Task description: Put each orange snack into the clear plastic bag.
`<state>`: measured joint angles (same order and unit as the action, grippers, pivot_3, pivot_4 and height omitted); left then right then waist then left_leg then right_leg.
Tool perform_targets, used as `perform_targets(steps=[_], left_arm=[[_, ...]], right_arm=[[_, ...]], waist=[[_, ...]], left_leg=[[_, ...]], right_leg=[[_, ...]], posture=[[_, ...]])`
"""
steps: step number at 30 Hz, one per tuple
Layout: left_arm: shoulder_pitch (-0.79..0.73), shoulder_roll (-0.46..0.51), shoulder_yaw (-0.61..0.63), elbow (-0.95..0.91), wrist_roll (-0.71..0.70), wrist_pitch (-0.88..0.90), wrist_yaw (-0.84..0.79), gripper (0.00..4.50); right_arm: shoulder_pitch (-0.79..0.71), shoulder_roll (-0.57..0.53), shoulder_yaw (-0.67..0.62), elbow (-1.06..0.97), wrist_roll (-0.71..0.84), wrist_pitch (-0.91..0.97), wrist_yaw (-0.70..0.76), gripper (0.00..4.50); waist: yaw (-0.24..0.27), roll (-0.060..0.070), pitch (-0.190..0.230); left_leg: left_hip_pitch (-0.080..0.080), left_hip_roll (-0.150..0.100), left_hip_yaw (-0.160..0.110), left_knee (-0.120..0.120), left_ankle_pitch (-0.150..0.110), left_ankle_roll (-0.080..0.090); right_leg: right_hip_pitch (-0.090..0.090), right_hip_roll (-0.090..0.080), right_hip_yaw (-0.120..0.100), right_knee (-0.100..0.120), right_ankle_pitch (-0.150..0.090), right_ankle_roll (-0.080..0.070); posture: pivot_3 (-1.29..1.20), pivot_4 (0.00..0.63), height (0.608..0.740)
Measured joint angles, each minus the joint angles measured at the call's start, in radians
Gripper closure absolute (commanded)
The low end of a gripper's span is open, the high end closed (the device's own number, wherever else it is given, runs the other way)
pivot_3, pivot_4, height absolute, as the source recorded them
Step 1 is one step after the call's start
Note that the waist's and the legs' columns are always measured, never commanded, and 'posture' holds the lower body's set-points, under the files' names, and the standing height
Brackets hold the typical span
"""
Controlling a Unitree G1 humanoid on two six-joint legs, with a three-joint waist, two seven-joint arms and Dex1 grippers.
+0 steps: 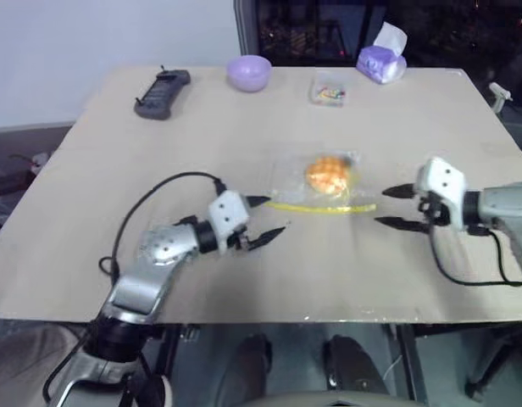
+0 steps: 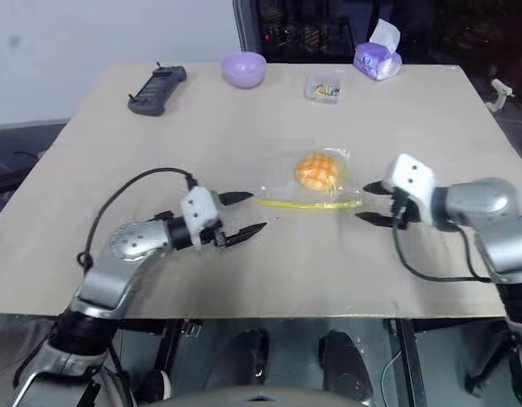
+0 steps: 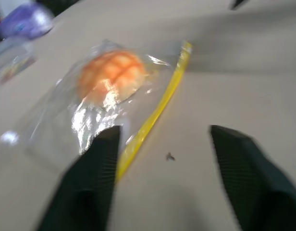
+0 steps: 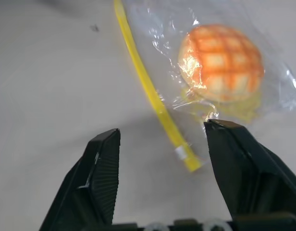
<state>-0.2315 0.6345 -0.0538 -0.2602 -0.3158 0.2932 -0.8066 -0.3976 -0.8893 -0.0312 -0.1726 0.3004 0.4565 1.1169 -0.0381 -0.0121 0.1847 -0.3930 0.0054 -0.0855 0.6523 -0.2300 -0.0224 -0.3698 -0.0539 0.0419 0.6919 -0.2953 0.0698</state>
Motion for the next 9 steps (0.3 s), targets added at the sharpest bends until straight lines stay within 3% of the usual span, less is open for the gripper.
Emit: perform_targets(steps=[5, 9], left_arm=[[0.119, 0.057, 0.179, -0.065, -0.168, 0.175, -0.009, 0.04], [0.176, 0.084, 0.272, -0.087, -0.24, 0.244, -0.018, 0.04]], right_arm=[[0.132, 0.004, -0.208, 0.087, 0.136, 0.026, 0.016, 1.72], [0.25, 0.004, -0.264, 0.136, 0.179, 0.034, 0.038, 1.72]], waist=[[0.0, 0.0, -0.001], [0.002, 0.0, -0.001]], left_leg=[[-0.003, 0.001, 0.001, 0.0, 0.0, 0.0], [-0.007, 0.0, 0.003, -0.001, 0.0, 0.0]], right_leg=[[-0.002, 0.0, 0.001, -0.001, 0.001, -0.001], [-0.006, -0.001, 0.002, -0.002, 0.001, -0.001]], posture=[[0.0, 0.15, 0.736], [0.0, 0.15, 0.736]])
